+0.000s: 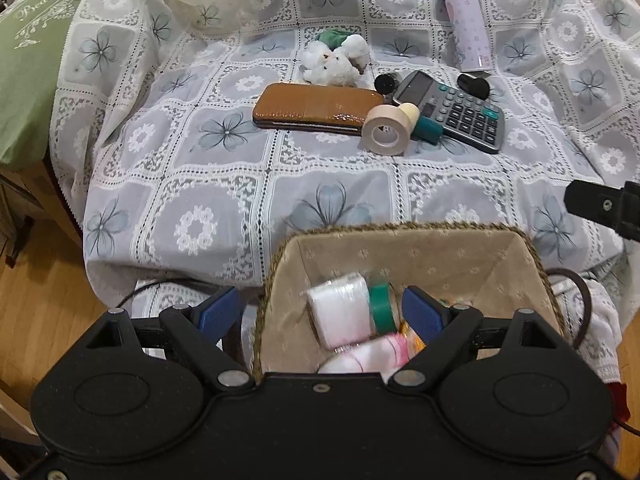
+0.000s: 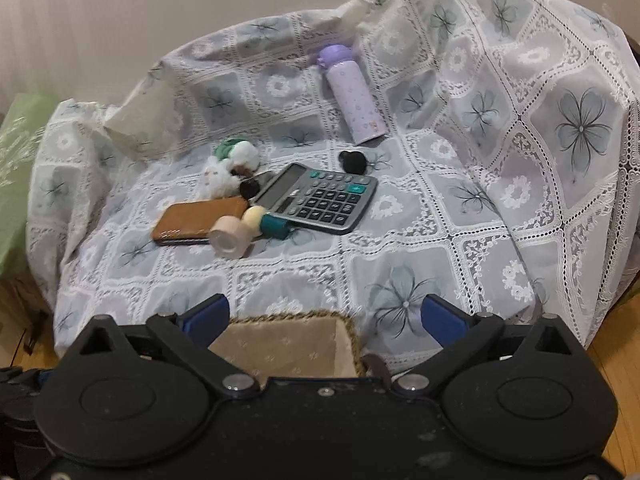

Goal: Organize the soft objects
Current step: 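Lift both open tools out of the basket toward the beige tape roll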

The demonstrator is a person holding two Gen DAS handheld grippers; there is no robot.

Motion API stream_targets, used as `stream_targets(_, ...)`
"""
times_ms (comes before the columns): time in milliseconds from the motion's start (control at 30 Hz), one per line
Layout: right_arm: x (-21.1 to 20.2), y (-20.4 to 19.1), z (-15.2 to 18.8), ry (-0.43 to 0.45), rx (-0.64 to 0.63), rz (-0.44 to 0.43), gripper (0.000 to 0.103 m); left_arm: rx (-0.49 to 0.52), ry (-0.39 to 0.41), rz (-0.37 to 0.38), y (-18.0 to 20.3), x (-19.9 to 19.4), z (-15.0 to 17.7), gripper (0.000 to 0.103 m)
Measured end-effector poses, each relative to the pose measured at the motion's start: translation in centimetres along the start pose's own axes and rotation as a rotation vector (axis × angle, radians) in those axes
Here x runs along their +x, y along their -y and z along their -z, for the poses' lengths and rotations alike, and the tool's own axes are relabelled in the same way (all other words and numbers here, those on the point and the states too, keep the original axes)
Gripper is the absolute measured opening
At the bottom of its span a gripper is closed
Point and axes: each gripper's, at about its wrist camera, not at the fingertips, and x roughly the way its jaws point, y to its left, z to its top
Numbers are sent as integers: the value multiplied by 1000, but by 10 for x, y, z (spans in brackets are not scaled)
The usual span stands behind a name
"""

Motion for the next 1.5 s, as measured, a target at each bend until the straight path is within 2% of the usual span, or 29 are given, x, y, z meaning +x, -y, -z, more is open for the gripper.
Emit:
stream_targets(100, 12, 3, -5, 46, 19, 47, 103, 11, -11, -2, 2, 9, -11, 85)
stream_targets(233, 28, 6, -15, 89, 12, 53, 103, 28, -19, -4, 7, 21, -27, 85)
stream_targets(433, 65, 15, -33, 50, 48, 59, 103, 38, 0, -13, 17, 42, -61, 85)
stream_targets(633, 97, 21, -35, -2, 110, 77, 103, 49, 30, -29, 26, 66, -99, 85)
stream_targets(800, 111, 22, -34, -30, 134, 80, 103, 45, 51, -20, 35, 83, -127, 86)
stream_targets(1000, 121, 22, -30, -69, 147, 76, 103, 26, 41, -20, 38, 106, -150, 86)
stream_targets(1233, 124, 20, -30, -85, 138, 86, 103, 6, 7, -14, 30, 117, -148, 86)
stream_targets(1500, 125, 13, -30, -93, 124, 77, 103, 12, -28, 6, 14, 110, -122, 86)
